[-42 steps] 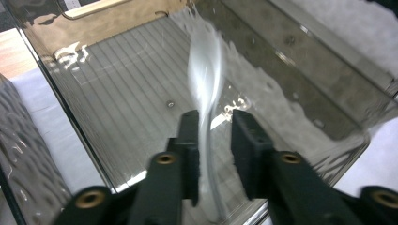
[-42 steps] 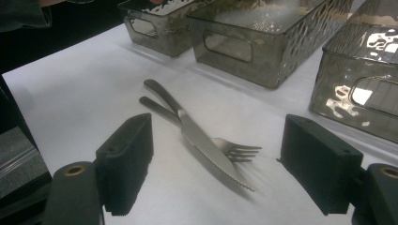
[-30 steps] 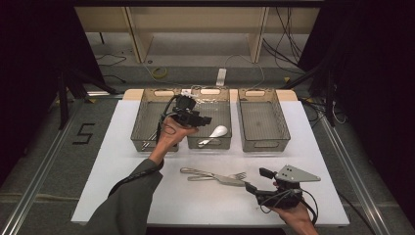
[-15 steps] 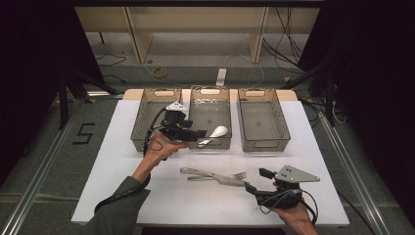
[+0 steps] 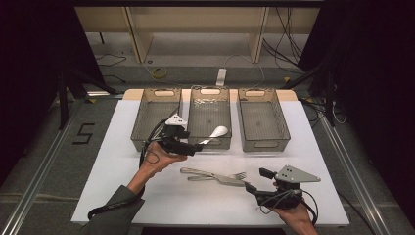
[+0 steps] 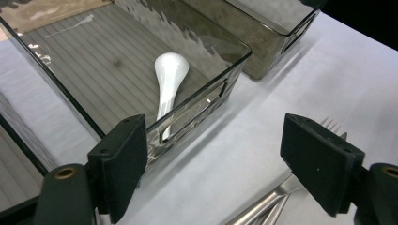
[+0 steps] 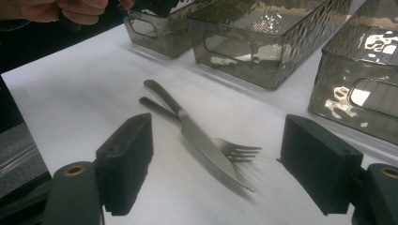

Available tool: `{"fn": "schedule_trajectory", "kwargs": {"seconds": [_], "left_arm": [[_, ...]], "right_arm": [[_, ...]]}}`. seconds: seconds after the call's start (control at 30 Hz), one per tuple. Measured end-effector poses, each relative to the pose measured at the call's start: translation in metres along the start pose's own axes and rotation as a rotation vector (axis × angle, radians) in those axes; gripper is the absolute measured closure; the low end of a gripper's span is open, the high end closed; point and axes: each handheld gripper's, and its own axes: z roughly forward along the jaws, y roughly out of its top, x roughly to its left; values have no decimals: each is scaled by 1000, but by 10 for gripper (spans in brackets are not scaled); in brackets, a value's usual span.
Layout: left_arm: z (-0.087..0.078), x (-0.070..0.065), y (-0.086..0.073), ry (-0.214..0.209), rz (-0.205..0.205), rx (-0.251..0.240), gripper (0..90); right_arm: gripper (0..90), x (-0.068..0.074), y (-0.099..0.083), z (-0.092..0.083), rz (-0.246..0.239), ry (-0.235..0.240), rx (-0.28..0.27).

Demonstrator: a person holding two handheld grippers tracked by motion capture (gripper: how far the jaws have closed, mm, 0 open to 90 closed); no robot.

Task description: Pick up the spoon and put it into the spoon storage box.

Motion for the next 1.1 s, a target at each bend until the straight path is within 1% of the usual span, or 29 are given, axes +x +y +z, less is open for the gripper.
{"fn": "schedule_trajectory", "kwargs": {"seconds": [0.07,0.23,0.33,0.43,0.57,0.77,0.87,0.97,1.1], "left_arm": [[1,0,-3,2,-3,1,230],[3,2,-10,8,-12,26,230],[3,4,-16,17,-23,35,223],[1,7,-21,32,-24,53,220],[-2,12,-29,45,-43,58,218],[-5,15,-37,62,-55,69,200],[-5,15,-39,71,-54,77,188],[-4,15,-40,67,-51,86,184],[-1,15,-41,74,-42,102,186]], "right_arm": [[265,0,0,0,0,1,0],[265,-1,0,1,2,2,1],[265,-2,-1,0,12,3,0],[265,-2,-1,0,12,5,-1],[265,-3,-1,0,12,5,-4],[265,-2,-1,1,5,3,-1],[265,-2,-1,1,5,2,-2],[265,-3,-1,1,8,2,0],[265,-2,-1,0,8,1,-1]]}}
